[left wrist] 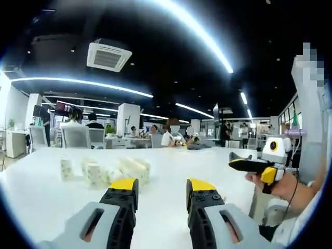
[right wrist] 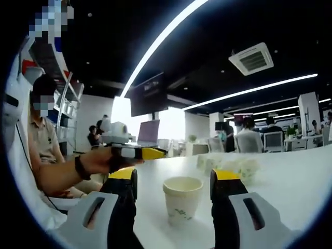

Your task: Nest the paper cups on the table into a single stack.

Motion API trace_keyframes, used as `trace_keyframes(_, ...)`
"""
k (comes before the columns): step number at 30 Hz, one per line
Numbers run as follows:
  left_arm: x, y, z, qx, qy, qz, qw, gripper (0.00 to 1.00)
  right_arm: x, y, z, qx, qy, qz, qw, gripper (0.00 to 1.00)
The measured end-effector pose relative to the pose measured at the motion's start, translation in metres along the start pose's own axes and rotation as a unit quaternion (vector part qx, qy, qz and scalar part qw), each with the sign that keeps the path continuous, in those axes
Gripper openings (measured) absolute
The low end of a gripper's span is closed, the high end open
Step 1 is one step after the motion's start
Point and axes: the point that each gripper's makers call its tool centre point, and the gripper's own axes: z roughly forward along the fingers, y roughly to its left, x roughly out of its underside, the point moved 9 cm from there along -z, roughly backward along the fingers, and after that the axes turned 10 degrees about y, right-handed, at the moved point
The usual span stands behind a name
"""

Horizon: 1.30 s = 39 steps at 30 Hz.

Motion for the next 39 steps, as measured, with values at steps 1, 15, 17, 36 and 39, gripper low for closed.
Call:
trace_keyframes(1,-0.002,0.004,0.005,0.003,0.002,-0.005,1.0000,0.42,-0.001,-0.001,-0.001,0.002,-0.002,0.000,1.0000,0.59)
trace_keyframes(15,-0.002,0.075,0.097,-0.062,0.074,0.031,0.9948,0.44,-0.011,-0.003,-0.008,0.011,-0.020,-0.006,0.9997,0.58)
trace_keyframes(17,0.000,0.080,0.111,-0.065,0.087,0.036,0.9934,0.44,-0.012,-0.003,-0.009,0.011,-0.022,-0.006,0.9997,0.58)
trace_keyframes(36,0.033,0.096,0.175,-0.134,0.175,0.158,0.9625,0.21,-0.016,-0.017,-0.020,0.025,-0.032,-0.005,0.9992,0.56)
trace_keyframes(39,0.035,0.099,0.180,-0.137,0.179,0.167,0.9598,0.15,-0.015,-0.019,-0.021,0.028,-0.031,-0.003,0.9991,0.56)
